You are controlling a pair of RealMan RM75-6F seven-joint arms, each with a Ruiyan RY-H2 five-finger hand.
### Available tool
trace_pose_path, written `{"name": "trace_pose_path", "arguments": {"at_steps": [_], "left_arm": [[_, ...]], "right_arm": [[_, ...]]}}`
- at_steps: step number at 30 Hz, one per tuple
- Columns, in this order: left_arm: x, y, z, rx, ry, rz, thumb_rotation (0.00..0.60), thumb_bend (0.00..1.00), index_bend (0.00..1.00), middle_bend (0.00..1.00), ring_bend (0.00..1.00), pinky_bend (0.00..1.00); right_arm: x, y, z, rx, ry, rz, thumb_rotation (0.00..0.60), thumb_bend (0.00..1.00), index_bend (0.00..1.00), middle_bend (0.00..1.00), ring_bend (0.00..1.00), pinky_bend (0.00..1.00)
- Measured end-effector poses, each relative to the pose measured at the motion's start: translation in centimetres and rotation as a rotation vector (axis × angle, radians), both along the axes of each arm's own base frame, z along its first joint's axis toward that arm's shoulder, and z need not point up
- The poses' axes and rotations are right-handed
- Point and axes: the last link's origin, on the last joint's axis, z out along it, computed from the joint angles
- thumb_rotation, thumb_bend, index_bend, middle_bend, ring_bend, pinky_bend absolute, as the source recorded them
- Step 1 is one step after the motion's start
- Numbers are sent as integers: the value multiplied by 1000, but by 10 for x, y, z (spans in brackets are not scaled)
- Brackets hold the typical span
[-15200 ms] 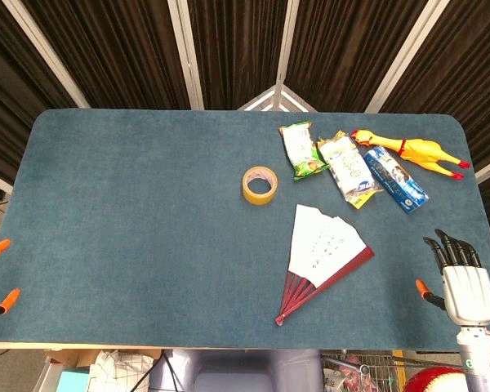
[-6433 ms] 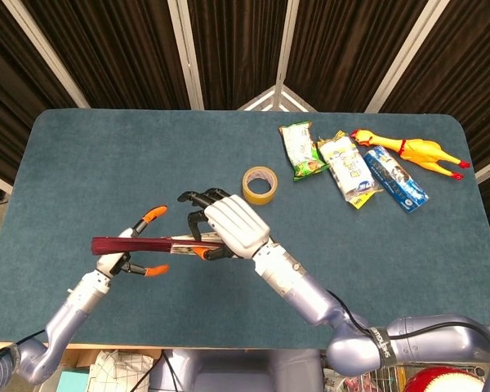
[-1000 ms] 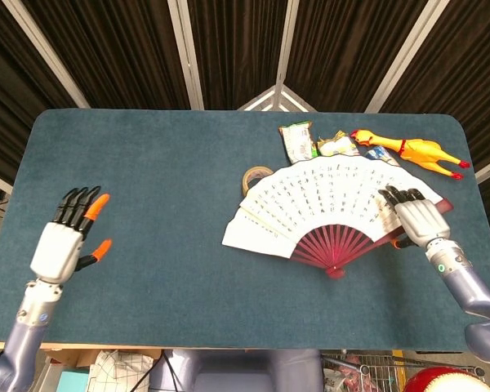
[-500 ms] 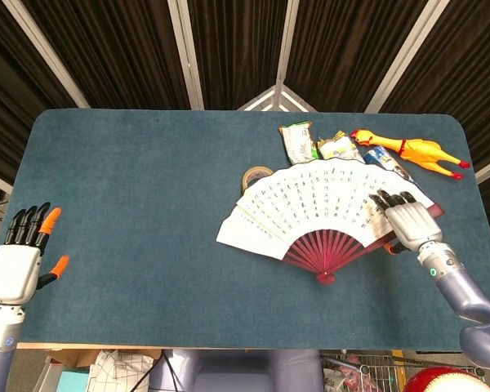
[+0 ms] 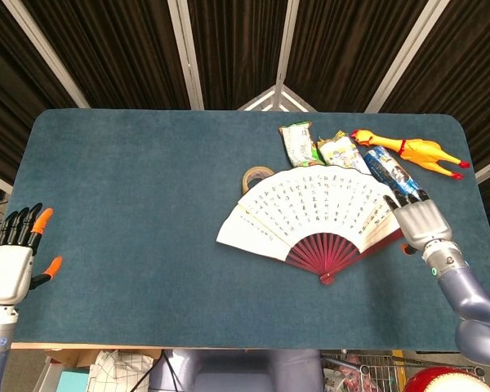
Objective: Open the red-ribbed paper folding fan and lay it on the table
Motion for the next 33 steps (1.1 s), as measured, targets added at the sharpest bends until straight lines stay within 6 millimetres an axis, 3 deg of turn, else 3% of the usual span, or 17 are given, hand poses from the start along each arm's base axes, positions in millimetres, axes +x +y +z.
{"name": "trace_pose_path", "arguments": {"at_steps": [6,13,27,33], "left_arm": [[-2,-1,4,28,31,9,600,382,10,0,0,0],[-5,-9,9,9,101,104,600,387,70,0,0,0],[1,-40,29,-36,93,215,600,387,61,0,0,0],[0,-44,33,-32,88,203,600,387,61,0,0,0]], "right_arm": [[13,7,6,-26,-170,-31,600,261,0,55,154,87],[18,47,7,-82,-367,30,600,261,0,55,156,87],[-17,152,-12,-353,-543,160,600,261,0,55,156,87],[-35,171,-13,-404,-474,164,600,261,0,55,156,87]]}}
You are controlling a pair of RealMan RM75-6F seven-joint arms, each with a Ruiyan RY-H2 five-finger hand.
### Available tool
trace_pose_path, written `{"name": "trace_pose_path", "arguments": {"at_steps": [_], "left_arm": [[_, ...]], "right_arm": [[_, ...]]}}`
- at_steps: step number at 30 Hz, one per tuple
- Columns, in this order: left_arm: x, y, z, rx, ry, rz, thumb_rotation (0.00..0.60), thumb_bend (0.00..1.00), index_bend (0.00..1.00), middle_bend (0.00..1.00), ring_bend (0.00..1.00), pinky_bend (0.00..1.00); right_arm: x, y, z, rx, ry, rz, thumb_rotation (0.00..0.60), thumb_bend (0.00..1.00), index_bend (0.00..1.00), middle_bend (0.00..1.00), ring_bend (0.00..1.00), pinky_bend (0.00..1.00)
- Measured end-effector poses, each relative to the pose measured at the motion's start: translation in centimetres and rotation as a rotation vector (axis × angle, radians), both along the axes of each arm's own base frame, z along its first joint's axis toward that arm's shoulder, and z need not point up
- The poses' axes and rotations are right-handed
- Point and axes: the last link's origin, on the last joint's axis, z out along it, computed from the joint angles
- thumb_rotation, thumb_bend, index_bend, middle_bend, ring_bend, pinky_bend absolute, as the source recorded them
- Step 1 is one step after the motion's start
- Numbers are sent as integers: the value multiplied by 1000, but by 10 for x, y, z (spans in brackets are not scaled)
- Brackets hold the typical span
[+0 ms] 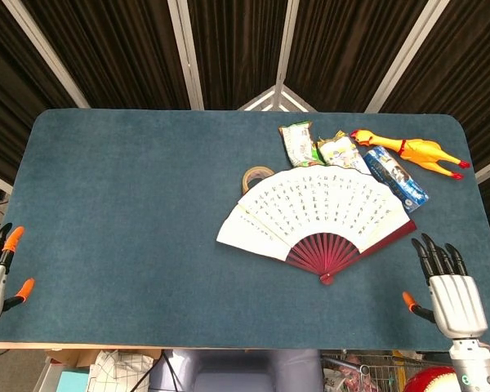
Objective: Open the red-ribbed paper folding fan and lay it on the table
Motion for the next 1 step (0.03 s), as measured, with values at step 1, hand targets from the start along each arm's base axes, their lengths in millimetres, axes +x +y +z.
{"name": "trace_pose_path", "arguments": {"at_steps": [1], "left_arm": [[0,0,0,1,-1,-7,600,388,61,0,0,0]], "right_arm": [[-1,0,0,-7,3,2,600,261,0,55,156,87]]}}
